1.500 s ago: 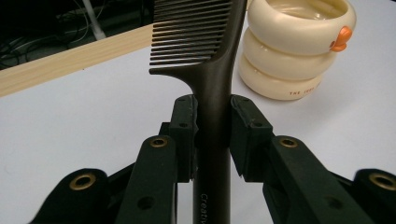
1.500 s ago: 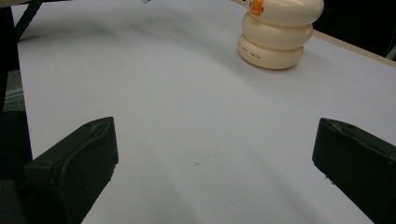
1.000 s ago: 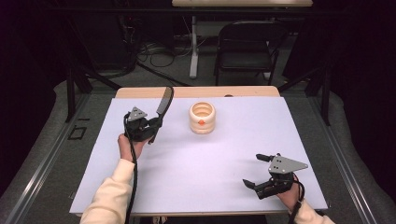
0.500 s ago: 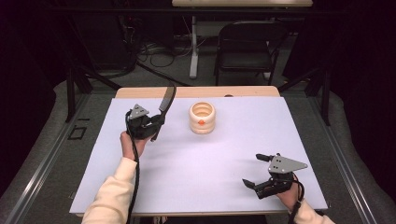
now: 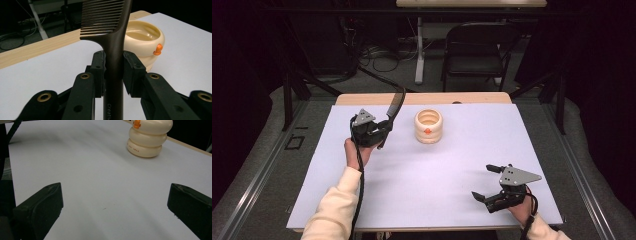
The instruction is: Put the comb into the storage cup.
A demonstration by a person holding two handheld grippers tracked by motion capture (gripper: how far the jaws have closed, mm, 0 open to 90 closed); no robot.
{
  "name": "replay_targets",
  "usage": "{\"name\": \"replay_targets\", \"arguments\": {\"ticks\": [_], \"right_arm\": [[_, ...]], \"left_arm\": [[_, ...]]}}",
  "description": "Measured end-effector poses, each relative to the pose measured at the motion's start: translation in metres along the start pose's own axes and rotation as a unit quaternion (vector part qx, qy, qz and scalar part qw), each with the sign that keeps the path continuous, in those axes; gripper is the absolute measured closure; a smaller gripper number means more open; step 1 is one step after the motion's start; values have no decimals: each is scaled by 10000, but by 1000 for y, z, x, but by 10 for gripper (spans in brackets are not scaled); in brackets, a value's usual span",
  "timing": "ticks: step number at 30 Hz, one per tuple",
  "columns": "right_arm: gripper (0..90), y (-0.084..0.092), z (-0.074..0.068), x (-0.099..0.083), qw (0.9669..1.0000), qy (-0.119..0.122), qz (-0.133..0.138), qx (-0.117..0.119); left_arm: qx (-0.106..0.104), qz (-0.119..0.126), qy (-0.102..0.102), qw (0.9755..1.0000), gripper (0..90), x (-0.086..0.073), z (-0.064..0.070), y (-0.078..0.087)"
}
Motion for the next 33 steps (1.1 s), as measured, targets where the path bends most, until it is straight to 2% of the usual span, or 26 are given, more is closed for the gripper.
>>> {"name": "replay_targets", "arguments": {"ticks": [7,15,28,33], "right_arm": [[0,0,-1,0,10000,9,-17,0],[0,-1,0,0,10000,4,-22,1],[0,0,0,0,10000,11,-17,1],[0,0,0,-1,10000,3,-17,1]], "left_arm": [[-70,52,-13,10000,723,7,6,-6],[-70,123,-37,9999,722,15,5,-11],[-85,269,-102,9995,722,32,10,-16],[-95,273,-98,9995,722,33,10,-18]]}}
Point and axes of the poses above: each handheld gripper's, and its own axes: y roughly backward along the jaws, x roughly out of its top, z roughly to its right, the point moved 10 cm from there along -y, roughly forward along the jaws, and after that the axes turned 15 degrees about -y, right-handed, at the moved point
